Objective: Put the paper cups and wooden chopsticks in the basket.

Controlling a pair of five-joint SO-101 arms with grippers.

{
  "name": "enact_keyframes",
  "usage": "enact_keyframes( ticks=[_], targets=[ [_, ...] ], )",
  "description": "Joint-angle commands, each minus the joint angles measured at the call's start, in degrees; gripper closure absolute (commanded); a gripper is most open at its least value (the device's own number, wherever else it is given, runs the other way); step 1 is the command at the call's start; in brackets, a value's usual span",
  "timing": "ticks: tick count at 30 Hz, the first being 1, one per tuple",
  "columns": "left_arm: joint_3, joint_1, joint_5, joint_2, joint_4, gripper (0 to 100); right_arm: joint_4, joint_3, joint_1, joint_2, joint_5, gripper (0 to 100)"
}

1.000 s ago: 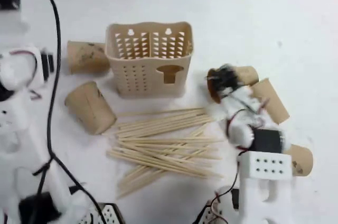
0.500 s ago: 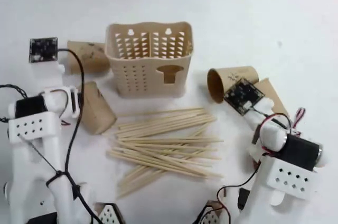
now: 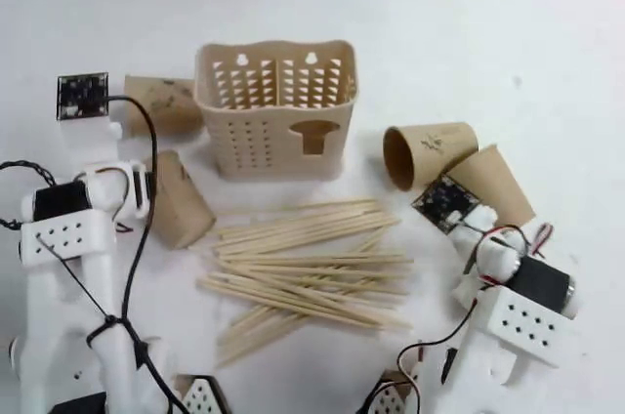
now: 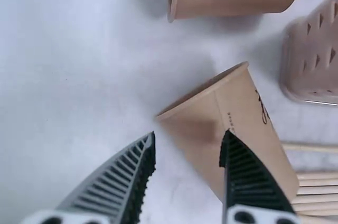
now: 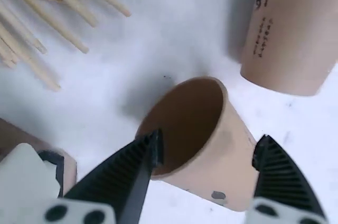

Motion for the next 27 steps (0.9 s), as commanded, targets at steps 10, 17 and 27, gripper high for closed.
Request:
enact_keyframes(
  ticks=[10, 17, 27],
  targets=[
    [-0.09, 0.66, 0.53, -1.8, -1.23, 79, -17.45, 8.62, 6.29, -0.92, -0.18, 72.4],
    [2.9, 0.66, 0.53, -1.8, -4.75, 79, -21.76, 8.7, 9.89, -1.01, -0.18, 96.8],
    [3.6, 0.66, 3.69, -1.8, -5.89, 79, -21.58, 2.64, 16.04, -1.01, -0.62, 98.2]
  ],
)
